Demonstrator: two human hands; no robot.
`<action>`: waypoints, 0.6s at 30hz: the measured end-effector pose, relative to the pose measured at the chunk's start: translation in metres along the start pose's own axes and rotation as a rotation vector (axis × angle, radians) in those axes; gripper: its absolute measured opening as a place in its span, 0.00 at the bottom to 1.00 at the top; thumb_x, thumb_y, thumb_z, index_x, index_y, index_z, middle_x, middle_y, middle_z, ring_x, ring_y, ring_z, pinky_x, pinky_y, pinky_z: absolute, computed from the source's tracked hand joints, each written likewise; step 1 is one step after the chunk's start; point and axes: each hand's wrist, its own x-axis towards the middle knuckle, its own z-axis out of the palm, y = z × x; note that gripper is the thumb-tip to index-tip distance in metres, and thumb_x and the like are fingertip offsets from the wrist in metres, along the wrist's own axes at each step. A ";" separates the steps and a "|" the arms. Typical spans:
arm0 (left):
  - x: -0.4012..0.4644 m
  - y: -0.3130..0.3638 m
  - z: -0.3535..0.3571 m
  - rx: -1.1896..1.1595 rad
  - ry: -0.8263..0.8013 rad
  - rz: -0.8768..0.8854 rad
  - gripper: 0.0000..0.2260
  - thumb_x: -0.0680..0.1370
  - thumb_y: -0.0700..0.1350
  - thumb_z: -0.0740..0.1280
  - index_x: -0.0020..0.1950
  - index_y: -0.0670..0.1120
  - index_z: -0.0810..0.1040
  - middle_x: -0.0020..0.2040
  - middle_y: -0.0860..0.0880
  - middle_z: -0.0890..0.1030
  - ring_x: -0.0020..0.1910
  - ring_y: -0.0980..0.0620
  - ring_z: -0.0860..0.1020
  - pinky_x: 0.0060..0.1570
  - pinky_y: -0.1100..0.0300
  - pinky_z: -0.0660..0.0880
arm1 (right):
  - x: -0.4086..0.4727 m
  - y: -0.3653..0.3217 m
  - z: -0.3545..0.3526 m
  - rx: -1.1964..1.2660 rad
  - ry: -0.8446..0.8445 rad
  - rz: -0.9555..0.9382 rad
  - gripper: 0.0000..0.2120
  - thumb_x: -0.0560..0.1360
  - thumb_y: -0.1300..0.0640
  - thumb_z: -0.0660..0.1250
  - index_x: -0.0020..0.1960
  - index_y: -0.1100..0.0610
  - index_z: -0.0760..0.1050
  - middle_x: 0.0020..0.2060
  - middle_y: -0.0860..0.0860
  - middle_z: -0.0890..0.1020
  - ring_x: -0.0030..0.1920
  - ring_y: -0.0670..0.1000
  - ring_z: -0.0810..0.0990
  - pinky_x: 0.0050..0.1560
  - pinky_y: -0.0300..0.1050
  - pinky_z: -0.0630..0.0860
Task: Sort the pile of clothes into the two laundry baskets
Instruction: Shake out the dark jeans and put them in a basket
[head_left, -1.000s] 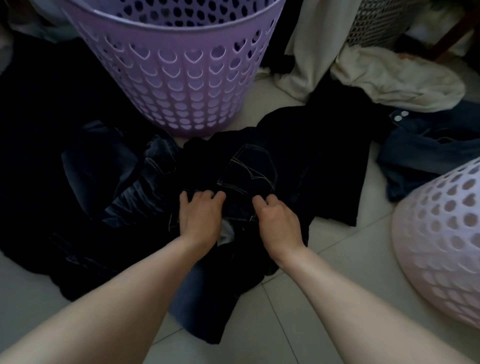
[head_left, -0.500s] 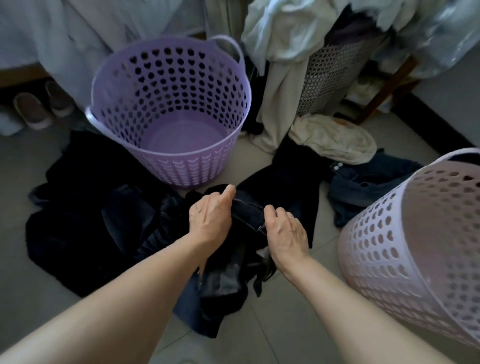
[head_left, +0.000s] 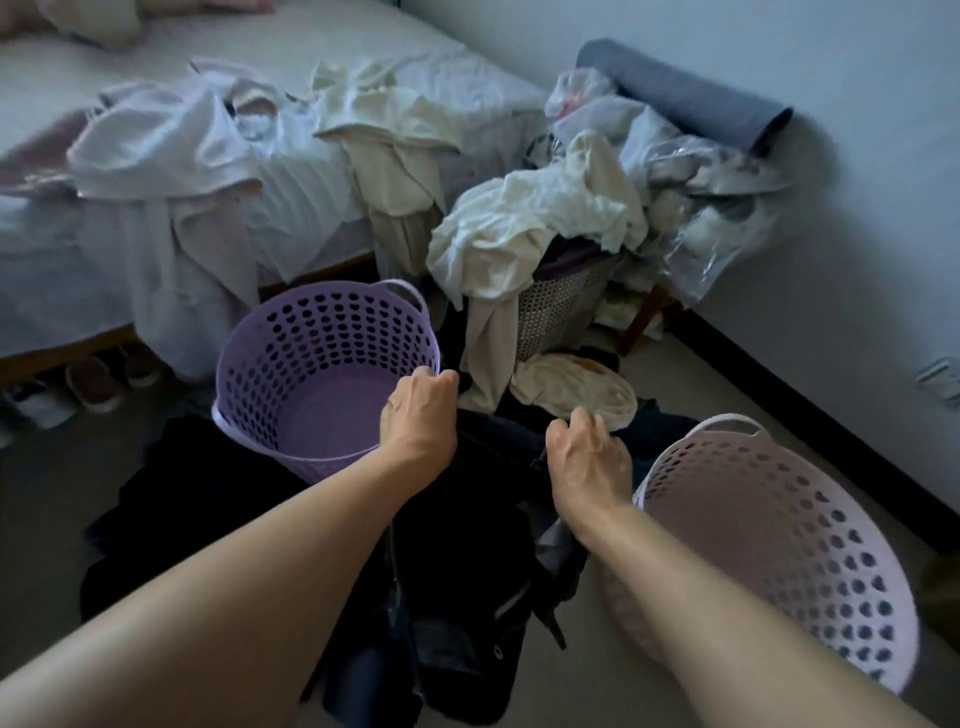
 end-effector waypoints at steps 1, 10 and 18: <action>-0.001 0.008 -0.014 0.000 0.024 0.021 0.10 0.75 0.32 0.62 0.54 0.42 0.72 0.55 0.43 0.72 0.55 0.42 0.72 0.46 0.54 0.67 | -0.001 0.004 -0.016 -0.005 0.012 0.015 0.13 0.77 0.68 0.55 0.58 0.60 0.71 0.58 0.56 0.72 0.61 0.57 0.71 0.51 0.48 0.73; -0.012 0.063 -0.129 -0.137 0.158 0.059 0.12 0.76 0.35 0.60 0.56 0.41 0.78 0.57 0.42 0.74 0.58 0.41 0.73 0.47 0.54 0.67 | -0.005 0.034 -0.156 0.065 0.119 -0.005 0.15 0.76 0.69 0.52 0.59 0.57 0.65 0.54 0.56 0.78 0.52 0.60 0.80 0.42 0.49 0.69; -0.031 0.094 -0.215 -0.111 0.226 0.194 0.09 0.76 0.35 0.61 0.52 0.39 0.79 0.55 0.41 0.74 0.57 0.39 0.74 0.52 0.51 0.70 | -0.021 0.019 -0.247 0.160 0.231 -0.045 0.12 0.78 0.60 0.56 0.57 0.50 0.72 0.49 0.56 0.82 0.51 0.61 0.81 0.43 0.47 0.71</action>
